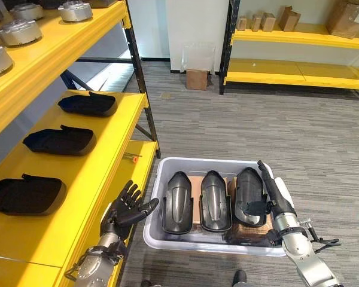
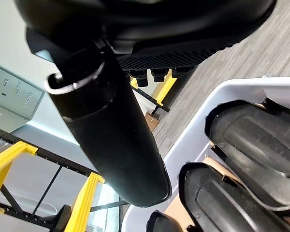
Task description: Move parts from the plastic box to the shelf.
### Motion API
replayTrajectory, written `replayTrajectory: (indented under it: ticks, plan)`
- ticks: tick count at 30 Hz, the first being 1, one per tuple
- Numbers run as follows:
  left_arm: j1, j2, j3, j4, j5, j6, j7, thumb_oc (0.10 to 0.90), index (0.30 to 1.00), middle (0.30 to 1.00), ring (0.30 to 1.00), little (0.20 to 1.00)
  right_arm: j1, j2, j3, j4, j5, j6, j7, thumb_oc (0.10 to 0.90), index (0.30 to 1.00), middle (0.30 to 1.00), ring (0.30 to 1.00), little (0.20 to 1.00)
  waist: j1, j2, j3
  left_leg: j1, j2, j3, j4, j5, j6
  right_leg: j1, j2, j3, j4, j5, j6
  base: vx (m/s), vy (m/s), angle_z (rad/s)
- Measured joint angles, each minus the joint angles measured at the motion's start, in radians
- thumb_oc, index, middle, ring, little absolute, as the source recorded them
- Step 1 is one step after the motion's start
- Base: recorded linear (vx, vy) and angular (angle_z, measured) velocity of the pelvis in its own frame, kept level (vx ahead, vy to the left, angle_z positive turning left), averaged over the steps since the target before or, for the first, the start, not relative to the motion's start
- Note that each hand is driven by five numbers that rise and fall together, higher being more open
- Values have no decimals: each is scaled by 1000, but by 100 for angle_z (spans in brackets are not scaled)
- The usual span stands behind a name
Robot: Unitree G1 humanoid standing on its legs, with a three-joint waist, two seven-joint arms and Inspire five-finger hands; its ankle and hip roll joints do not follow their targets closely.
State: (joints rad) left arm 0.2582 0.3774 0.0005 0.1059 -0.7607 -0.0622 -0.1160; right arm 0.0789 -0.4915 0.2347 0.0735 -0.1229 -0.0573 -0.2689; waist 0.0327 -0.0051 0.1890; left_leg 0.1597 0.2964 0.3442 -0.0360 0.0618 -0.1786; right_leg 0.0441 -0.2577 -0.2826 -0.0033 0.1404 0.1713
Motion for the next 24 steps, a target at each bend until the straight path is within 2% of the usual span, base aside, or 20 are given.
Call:
replayTrajectory:
  ticks: [6, 13, 18, 21, 23, 24]
  plan:
    - [1, 0, 0, 5, 4, 26, -4, 900, 1000, 1000, 1000, 1000, -26, -13, 54, 14, -56, 19, 11, 900, 1000, 1000, 1000, 1000, 3, -24, -16, 0, 1, -1, 0, 0, 0, 0, 1, 0, 0, -2, -4, 66, -27, 0]
    - [-5, 2, -13, 7, 31, 45, -8, 900, 1000, 1000, 1000, 1000, -86, -14, 99, 99, -104, 55, 19, 900, 1000, 1000, 1000, 1000, 26, -26, -16, -18, 6, -13, 16, -1, -2, -6, 0, -8, 11, -6, -2, 44, -47, 3]
    - [-9, 7, -29, 13, 30, 56, -1, 900, 1000, 1000, 1000, 1000, -131, -14, 120, 140, -114, 82, 20, 900, 1000, 1000, 1000, 1000, 55, -22, -7, -100, 18, -30, 57, 4, -8, -92, -1, -5, 63, -12, -5, -113, -70, 2]
    - [-44, 16, -45, 15, 30, 55, 11, 900, 1000, 1000, 1000, 1000, -219, -15, 133, 177, -114, 104, 15, 900, 1000, 1000, 1000, 1000, 56, -16, 55, -176, 24, -48, 96, 5, -8, -164, -4, -2, 98, -8, -15, -204, -47, 0]
    - [-101, 36, -60, 14, 30, 55, 32, 900, 1000, 1000, 1000, 1000, -274, -14, 135, 181, -114, 126, 12, 900, 1000, 1000, 1000, 1000, 61, -17, 127, -231, 33, -57, 127, 9, -4, -215, -3, 2, 128, -12, -20, -122, -24, 2]
    - [-113, 38, -60, 14, 30, 55, 38, 900, 1000, 1000, 1000, 1000, -282, -14, 136, 182, -114, 131, 12, 900, 1000, 1000, 1000, 1000, 61, -17, 146, -237, 34, -59, 130, 12, -2, -221, -4, 4, 132, -15, -27, -96, -24, -1]
